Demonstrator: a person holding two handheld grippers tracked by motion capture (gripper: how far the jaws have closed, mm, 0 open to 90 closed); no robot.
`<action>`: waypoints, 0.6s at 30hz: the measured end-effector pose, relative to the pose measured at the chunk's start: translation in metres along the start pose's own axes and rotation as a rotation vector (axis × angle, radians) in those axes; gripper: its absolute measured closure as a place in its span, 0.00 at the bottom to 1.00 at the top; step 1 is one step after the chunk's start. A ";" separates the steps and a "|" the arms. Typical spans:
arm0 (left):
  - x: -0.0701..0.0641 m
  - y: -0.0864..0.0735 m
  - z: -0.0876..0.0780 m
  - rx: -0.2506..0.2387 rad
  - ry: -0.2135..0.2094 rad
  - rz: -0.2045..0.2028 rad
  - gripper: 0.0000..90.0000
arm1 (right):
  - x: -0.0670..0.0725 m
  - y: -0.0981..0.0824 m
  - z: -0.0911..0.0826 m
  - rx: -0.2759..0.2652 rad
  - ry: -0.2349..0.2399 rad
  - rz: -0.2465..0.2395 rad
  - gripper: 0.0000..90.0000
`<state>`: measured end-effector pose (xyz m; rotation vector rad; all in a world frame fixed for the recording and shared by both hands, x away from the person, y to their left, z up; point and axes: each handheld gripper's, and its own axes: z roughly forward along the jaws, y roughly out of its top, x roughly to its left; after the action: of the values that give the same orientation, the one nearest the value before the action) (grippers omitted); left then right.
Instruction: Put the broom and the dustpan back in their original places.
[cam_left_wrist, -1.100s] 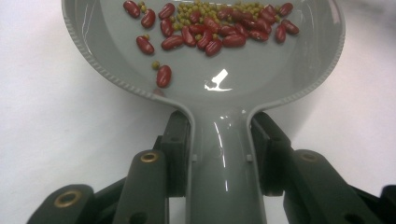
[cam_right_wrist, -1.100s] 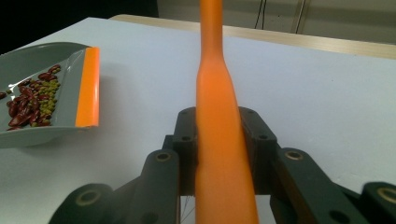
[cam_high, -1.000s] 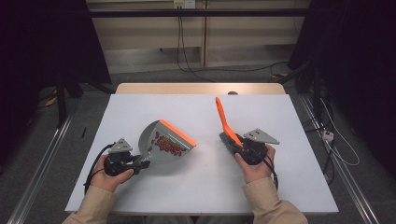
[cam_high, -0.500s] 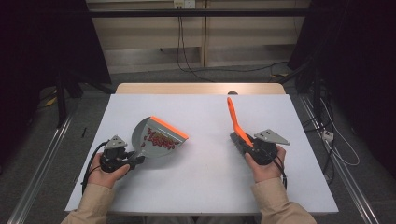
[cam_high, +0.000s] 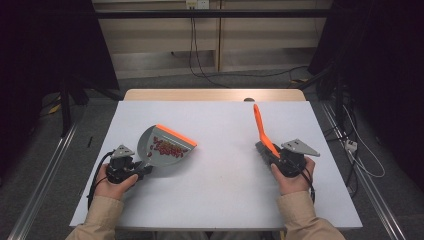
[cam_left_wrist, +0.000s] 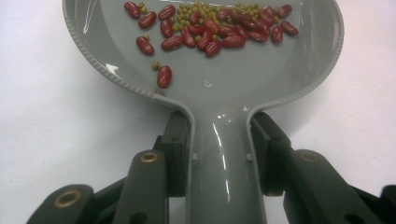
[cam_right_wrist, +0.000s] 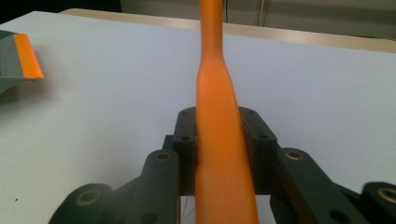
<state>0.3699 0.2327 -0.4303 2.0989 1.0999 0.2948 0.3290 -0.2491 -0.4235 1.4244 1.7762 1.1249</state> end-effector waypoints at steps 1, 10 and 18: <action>0.000 0.000 0.000 -0.003 0.004 -0.011 0.70 | -0.001 0.000 0.000 0.001 0.002 0.000 0.80; 0.006 -0.003 0.000 0.007 0.044 -0.042 0.70 | -0.007 -0.001 -0.002 0.002 -0.012 0.006 0.80; 0.009 -0.005 0.002 0.006 0.078 -0.076 0.70 | -0.014 -0.001 -0.006 0.000 -0.030 0.009 0.80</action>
<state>0.3735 0.2408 -0.4366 2.0598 1.2248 0.3396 0.3271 -0.2644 -0.4228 1.4430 1.7510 1.1025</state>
